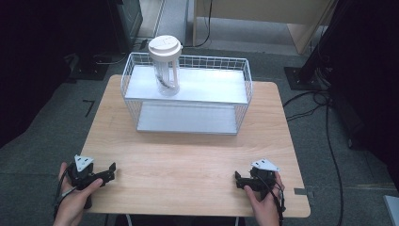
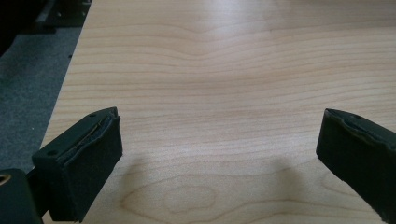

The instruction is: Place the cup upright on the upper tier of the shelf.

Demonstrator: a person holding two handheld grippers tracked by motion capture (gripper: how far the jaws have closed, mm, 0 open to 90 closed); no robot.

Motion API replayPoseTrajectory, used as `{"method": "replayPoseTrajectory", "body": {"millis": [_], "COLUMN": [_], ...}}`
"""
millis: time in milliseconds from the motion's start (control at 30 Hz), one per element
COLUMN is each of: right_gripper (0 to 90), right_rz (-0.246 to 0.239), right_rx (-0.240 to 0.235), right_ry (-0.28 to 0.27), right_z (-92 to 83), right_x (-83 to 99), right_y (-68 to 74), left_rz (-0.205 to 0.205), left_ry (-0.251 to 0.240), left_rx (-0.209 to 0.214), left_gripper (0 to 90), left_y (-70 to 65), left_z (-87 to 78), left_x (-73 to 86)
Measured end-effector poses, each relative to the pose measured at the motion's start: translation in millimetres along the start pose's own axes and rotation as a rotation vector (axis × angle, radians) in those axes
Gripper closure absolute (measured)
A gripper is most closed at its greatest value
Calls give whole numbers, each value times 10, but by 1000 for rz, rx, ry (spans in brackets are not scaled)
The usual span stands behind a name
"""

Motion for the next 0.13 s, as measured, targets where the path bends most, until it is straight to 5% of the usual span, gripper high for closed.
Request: {"method": "replayPoseTrajectory", "body": {"millis": [133], "right_gripper": [0], "right_rz": [1], "right_rx": [-1], "right_ry": [0], "right_z": [-6], "right_x": [6], "right_y": [5], "left_rz": [-2], "left_ry": [32], "left_rx": [-15], "left_gripper": [10], "left_y": [-4], "left_z": [34], "left_x": [-4]}}
Point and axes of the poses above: each handheld gripper's, and its own axes: z roughly forward along the jaws, x roughly out of its underside, y roughly to its left, the point moved 3 cm from there along z, roughly forward along the jaws, and after that the axes turned 9 degrees about -z, right-handed, at the moved point
